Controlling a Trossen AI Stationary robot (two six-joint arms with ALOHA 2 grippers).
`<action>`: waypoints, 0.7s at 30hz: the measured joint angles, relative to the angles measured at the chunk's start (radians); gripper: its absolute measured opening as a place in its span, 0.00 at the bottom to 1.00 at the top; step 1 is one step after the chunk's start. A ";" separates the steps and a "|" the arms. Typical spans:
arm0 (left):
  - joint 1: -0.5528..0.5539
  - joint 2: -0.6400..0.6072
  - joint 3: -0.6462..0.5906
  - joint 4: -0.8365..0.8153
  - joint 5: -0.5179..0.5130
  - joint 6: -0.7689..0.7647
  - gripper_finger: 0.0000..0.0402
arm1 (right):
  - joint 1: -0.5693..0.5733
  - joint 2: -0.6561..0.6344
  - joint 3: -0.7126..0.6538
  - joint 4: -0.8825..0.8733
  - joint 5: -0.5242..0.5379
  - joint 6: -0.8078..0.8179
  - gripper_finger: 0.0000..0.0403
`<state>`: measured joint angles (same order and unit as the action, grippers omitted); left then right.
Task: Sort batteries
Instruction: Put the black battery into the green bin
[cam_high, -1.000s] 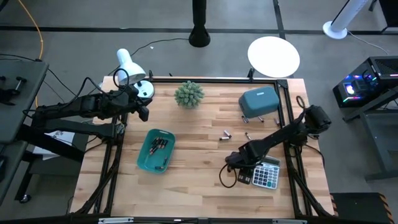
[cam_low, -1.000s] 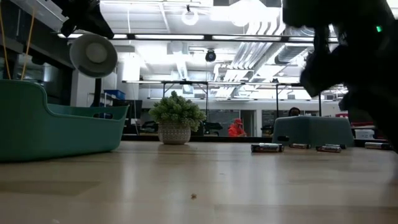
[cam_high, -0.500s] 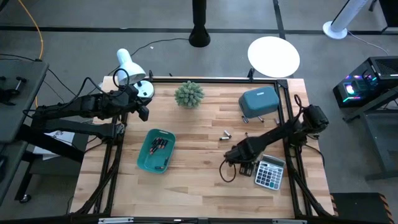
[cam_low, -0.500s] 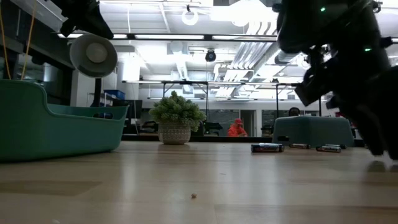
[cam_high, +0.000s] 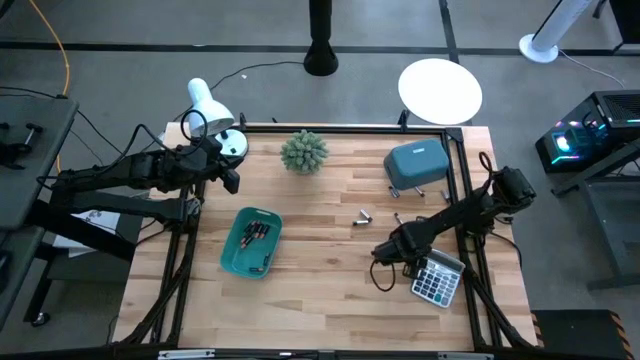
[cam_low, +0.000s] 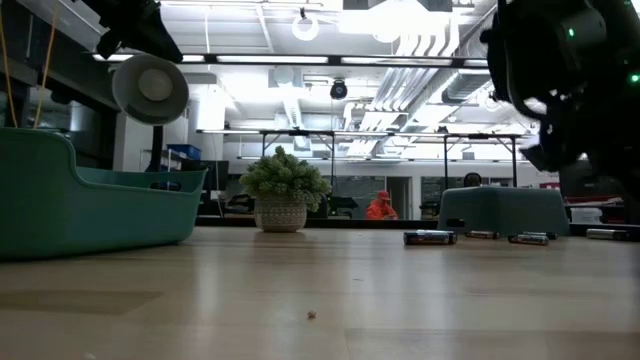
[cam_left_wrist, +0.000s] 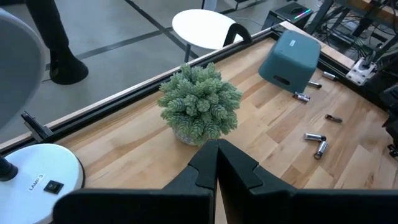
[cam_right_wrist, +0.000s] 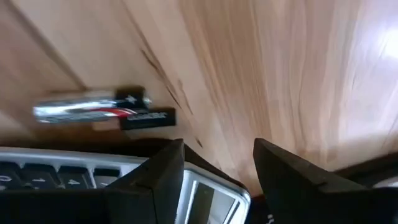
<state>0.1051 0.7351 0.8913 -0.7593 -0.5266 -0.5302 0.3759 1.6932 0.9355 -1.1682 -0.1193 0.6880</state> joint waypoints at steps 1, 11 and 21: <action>0.000 0.000 0.000 0.000 0.000 0.000 0.00 | 0.000 0.000 -0.007 -0.001 -0.005 0.013 0.47; 0.000 0.000 0.000 0.000 -0.002 0.009 0.00 | 0.000 0.000 -0.041 0.048 -0.078 0.077 0.47; 0.000 0.000 0.000 0.000 -0.002 0.010 0.00 | 0.000 0.000 -0.041 0.124 -0.118 0.231 0.47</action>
<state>0.1051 0.7349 0.8913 -0.7594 -0.5284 -0.5203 0.3761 1.6932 0.8944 -1.0441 -0.2373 0.9191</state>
